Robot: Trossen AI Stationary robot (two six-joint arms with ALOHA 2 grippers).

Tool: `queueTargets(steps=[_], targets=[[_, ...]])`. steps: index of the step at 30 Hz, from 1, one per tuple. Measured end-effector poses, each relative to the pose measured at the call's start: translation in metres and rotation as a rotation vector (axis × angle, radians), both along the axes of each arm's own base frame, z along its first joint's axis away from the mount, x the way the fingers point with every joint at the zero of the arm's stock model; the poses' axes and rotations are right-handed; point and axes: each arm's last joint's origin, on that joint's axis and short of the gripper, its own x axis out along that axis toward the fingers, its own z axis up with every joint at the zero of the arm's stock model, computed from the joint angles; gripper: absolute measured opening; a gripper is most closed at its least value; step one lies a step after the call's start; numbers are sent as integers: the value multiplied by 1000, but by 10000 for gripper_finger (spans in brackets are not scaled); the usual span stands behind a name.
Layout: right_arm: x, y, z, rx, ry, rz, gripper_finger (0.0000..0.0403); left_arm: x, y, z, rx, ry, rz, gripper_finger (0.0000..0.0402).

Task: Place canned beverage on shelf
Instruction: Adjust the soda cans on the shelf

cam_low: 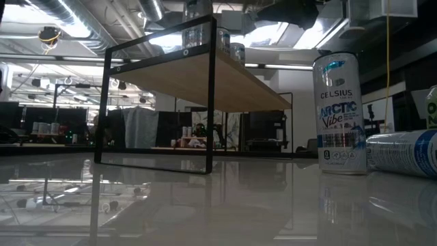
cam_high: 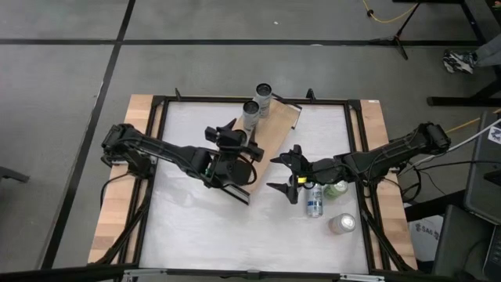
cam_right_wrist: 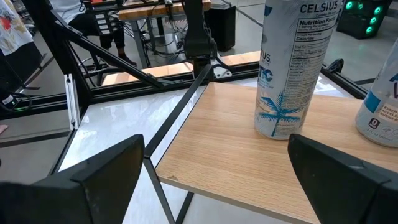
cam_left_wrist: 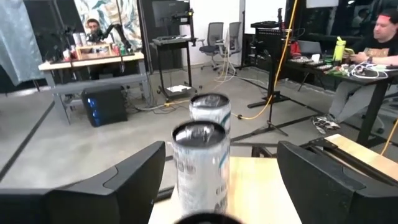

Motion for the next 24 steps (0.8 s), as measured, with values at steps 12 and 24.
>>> queueTargets(steps=[12,24], targets=[[0,0,0,0,0,0,386,-6,2,76,54,68,-19,299],[0,0,1,3,-7,0,386,-46,20,130,24,162,-227,299]])
